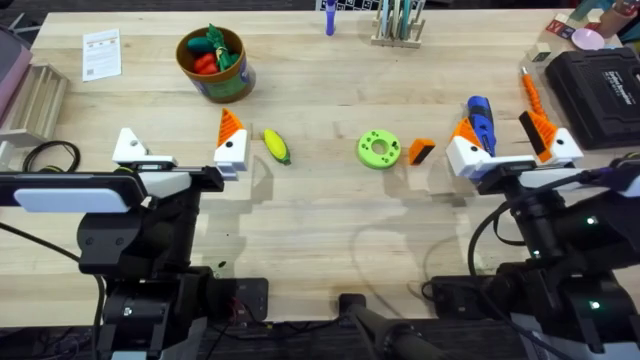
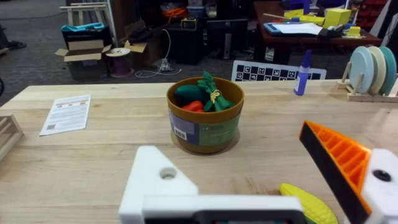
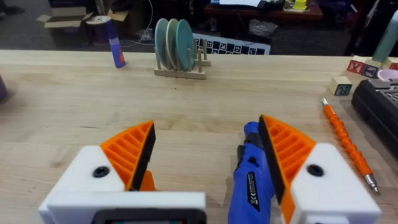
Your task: Pick up the gripper from the table and insert it into the empty holder that is missing its gripper. Then pick up a screw, insert it into the mounting hole, and use the screwdriver to tighten it. Finally, clean up the table by picking up the vegetable and placing it into the bucket.
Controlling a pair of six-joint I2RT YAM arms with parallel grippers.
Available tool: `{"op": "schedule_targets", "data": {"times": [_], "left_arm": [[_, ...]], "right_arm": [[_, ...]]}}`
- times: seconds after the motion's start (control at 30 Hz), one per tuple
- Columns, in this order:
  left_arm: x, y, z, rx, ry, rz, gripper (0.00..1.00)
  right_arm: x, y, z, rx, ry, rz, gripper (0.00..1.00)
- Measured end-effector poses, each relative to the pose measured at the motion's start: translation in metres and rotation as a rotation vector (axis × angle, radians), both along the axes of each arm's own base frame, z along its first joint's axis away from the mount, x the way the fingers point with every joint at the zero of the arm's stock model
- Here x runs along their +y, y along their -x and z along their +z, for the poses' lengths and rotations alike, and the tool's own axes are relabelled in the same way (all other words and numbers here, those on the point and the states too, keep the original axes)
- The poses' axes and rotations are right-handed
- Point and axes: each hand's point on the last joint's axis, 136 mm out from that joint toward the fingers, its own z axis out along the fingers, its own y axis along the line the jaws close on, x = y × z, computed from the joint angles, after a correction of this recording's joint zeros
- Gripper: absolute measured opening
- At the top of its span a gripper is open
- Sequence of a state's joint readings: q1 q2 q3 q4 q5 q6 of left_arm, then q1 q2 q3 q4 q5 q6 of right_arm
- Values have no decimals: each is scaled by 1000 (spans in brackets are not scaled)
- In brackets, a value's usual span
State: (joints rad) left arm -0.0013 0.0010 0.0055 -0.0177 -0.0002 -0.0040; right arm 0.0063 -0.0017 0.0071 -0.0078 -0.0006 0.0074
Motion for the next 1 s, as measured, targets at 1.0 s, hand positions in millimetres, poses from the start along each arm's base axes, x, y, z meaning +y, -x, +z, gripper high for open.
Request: {"op": "schedule_targets", "data": {"times": [1.0], "left_arm": [[15, 27, 106, 101, -6, 87, 986]], "right_arm": [[4, 42, 163, -181, -20, 24, 991]]}}
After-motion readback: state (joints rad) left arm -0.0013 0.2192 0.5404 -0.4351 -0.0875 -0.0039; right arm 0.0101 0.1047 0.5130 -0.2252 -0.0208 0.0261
